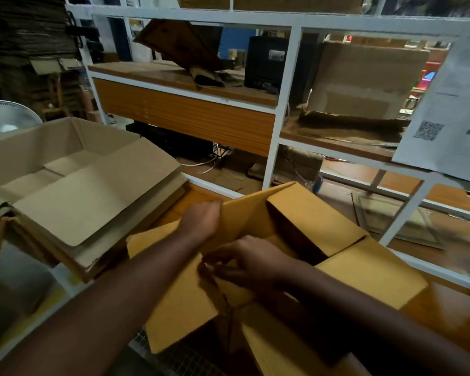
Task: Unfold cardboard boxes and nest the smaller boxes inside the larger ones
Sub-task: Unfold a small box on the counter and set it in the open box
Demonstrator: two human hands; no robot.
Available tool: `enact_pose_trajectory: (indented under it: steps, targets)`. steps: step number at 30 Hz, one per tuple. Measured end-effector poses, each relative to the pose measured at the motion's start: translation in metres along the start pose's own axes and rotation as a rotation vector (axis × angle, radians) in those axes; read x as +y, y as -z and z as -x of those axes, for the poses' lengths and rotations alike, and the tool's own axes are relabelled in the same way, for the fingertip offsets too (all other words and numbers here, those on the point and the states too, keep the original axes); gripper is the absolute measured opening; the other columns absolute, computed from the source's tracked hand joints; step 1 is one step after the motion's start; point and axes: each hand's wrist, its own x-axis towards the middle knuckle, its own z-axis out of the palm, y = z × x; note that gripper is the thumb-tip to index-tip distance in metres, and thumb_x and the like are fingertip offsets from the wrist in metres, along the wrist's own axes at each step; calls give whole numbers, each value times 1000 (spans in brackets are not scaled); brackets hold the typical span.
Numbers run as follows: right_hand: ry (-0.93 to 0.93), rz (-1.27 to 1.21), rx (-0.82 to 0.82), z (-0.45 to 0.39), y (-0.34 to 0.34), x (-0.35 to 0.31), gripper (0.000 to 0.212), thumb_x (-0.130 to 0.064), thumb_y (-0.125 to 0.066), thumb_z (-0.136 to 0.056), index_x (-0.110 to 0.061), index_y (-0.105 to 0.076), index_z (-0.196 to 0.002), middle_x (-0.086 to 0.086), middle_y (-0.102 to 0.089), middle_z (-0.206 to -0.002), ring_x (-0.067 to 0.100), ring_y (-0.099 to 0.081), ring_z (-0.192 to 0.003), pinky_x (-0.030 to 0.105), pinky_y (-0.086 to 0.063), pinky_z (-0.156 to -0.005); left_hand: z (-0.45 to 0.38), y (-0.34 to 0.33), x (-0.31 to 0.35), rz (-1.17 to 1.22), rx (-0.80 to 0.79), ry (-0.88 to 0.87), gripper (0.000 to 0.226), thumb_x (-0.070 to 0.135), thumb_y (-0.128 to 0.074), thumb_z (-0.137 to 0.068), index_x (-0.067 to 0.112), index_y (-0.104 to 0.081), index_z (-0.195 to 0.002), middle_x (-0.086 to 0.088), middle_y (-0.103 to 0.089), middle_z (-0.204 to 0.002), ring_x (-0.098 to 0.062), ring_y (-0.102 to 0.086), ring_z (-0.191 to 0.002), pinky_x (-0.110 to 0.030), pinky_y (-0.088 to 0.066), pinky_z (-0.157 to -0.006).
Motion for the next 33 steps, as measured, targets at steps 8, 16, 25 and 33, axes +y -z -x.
enact_pose_trajectory:
  steps: [8, 16, 25, 33]
  targets:
    - [-539, 644, -95, 36, 55, 106, 81, -55, -66, -97, -50, -19, -164, 1, -7, -178, 42, -21, -160, 64, -35, -121, -2, -8, -16, 34, 76, -33, 42, 21, -58, -102, 34, -53, -141, 14, -52, -89, -11, -55, -86, -30, -47, -70]
    - [-622, 709, 772, 83, 96, 127, 38, -15, -67, -100, -26, -69, -136, 5, -74, -129, 32, -75, -98, 34, -51, -63, -15, -12, -18, 10, 65, -18, 44, 23, -57, -102, 37, -51, -143, 8, -61, -100, -13, -60, -89, -33, -51, -70]
    - [-1104, 148, 296, 101, 55, 187, 72, -80, -68, -80, -26, -59, -126, 3, -67, -117, 25, -63, -110, 43, -53, -87, -13, -12, -14, -47, 75, -39, 32, 32, -55, -104, 33, -56, -136, 9, -59, -98, -12, -59, -88, -33, -48, -73]
    - [-895, -110, 729, 110, 43, 171, 18, -49, -66, -100, -31, -65, -106, -2, -71, -99, 16, -67, -87, 49, -61, -82, -18, -7, -20, -102, 31, 54, 20, 38, -54, -104, 28, -62, -119, 6, -60, -93, -13, -61, -83, -31, -46, -66]
